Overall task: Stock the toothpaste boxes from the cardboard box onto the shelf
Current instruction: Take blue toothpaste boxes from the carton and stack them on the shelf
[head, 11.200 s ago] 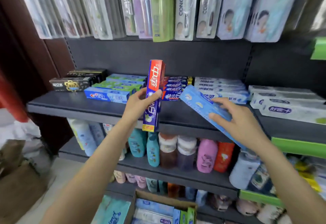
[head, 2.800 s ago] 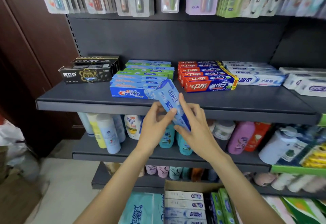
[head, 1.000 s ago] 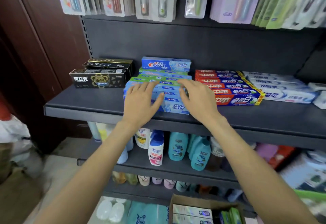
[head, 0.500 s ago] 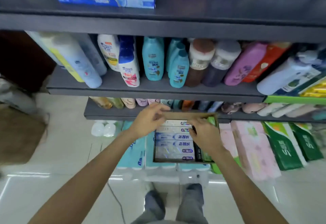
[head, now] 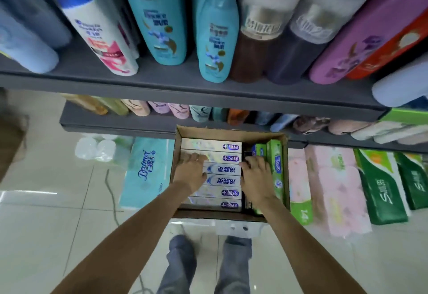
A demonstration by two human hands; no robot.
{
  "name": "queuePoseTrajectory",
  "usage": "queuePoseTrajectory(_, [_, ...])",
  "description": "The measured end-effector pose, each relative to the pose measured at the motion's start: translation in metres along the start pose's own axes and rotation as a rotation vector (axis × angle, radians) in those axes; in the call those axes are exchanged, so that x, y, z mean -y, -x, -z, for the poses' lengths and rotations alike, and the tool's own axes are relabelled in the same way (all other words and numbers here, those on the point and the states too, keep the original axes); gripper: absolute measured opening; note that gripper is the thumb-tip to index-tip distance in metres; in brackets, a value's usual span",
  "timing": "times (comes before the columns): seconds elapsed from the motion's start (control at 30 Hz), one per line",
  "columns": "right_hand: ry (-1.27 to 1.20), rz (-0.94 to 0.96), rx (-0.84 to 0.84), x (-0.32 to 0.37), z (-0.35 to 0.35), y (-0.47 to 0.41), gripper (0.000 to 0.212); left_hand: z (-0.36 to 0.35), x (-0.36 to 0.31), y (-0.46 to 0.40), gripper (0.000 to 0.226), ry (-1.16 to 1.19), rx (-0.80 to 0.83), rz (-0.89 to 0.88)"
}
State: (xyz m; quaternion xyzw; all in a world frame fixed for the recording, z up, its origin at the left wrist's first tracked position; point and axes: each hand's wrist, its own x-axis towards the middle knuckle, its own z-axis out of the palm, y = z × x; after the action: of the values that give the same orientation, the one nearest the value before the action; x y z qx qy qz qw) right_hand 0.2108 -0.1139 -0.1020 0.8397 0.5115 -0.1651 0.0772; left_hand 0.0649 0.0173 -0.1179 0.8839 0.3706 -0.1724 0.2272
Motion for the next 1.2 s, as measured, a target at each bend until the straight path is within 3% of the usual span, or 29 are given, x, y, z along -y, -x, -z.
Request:
queuePoseTrajectory(0.17, [0.119,0.024,-0.015,-0.008,-0.02,-0.017,0.044,-0.025,0.006,-0.026,0.06,-0.185,-0.013,-0.085])
queuePoseTrajectory(0.33, [0.193,0.097,-0.048,0.001,-0.022,-0.048,0.047,-0.038,0.009,-0.042,0.053,-0.262,-0.106,-0.081])
queuePoseTrajectory(0.43, [0.195,0.058,-0.041,0.001,-0.022,-0.05,0.045,-0.034,0.009,-0.052,0.053,-0.25,-0.081,-0.057])
queuePoseTrajectory(0.57, [0.132,-0.08,-0.182,-0.013,-0.014,-0.022,0.045,-0.027,0.004,-0.061,0.045,-0.268,-0.047,-0.016])
queuePoseTrajectory(0.63, [0.097,-0.125,-0.244,-0.023,-0.007,-0.002,0.055,-0.026,-0.006,-0.057,0.043,-0.183,-0.081,-0.045])
queuePoseTrajectory(0.8, [-0.06,-0.251,-0.291,-0.031,-0.007,0.021,0.08,-0.024,-0.078,-0.033,0.059,0.326,-0.093,-0.162])
queuePoseTrajectory(0.97, [-0.128,-0.266,-0.311,-0.039,-0.012,0.016,0.076,-0.036,-0.109,-0.044,0.086,0.408,0.129,-0.11])
queuePoseTrajectory(1.1, [-0.15,-0.182,-0.245,-0.034,-0.016,0.022,0.07,-0.044,-0.116,-0.05,0.089,0.453,0.168,-0.116])
queuePoseTrajectory(1.2, [-0.309,-0.23,-0.195,-0.028,-0.005,0.027,0.082,-0.046,-0.111,-0.05,0.089,0.586,0.197,-0.103])
